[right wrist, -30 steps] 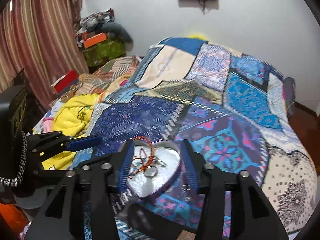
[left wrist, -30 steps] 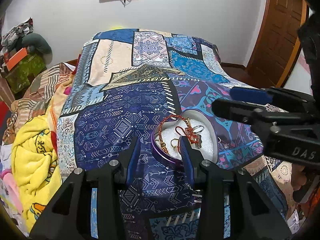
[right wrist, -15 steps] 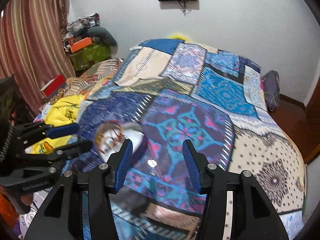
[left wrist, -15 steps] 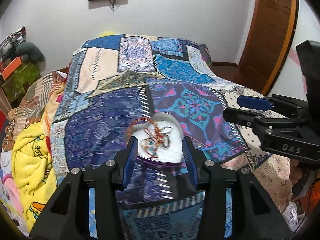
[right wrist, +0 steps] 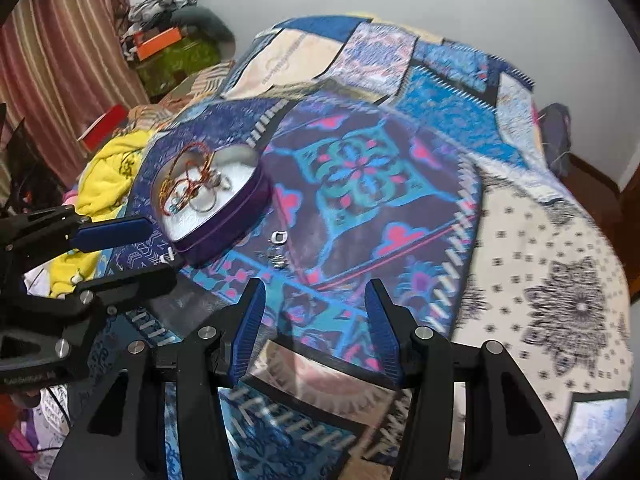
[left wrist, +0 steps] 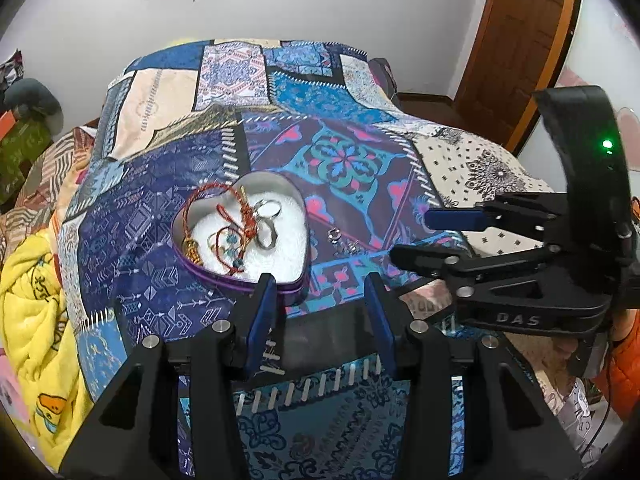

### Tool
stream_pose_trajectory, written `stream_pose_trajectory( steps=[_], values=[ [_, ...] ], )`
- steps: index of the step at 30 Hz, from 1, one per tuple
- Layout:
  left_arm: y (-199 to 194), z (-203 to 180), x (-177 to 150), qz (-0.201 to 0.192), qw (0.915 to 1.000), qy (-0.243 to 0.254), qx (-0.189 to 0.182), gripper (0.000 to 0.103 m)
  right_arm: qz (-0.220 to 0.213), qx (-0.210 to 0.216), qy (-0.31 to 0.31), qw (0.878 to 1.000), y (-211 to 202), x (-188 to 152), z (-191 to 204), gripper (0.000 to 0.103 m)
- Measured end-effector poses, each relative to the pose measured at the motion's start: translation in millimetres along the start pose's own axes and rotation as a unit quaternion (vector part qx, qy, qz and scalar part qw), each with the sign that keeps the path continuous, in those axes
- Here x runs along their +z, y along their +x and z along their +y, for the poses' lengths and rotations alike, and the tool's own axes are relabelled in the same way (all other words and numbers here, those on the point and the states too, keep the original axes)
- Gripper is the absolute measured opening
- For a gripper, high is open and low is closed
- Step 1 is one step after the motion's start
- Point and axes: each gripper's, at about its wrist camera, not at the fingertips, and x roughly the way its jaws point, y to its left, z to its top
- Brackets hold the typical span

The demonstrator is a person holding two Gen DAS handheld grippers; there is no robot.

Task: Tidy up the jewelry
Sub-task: 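Grasp the silver star charm with the right gripper while the left gripper moves toward a small ring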

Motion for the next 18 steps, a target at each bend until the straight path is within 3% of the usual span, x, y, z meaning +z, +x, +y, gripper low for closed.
stream_pose_trajectory(
  steps=[5, 11, 13, 18],
  values=[
    [2.4, 14.2, -0.6, 0.001, 0.9998, -0.019, -0.003, 0.043, 0.007, 0.01, 0.0, 1.0, 17.3, 7.5, 5.4, 0.045],
    [2.6, 20.4, -1.1, 0.0, 0.9998, -0.021, -0.005, 0.039, 0.016, 0.018, -0.007, 1.0, 32.2, 10.4, 10.1, 0.023],
    [2.9, 20.1, -2.0, 0.0, 0.9998, -0.02, -0.006, 0.039, 0.013, 0.021, -0.01, 1.0, 31.2, 9.1, 11.4, 0.01],
    [5.5, 14.4, -2.9, 0.005, 0.9998, -0.014, -0.012, 0.038, 0.006, 0.031, -0.004, 0.999, 27.5, 5.5, 9.6, 0.01]
  ],
)
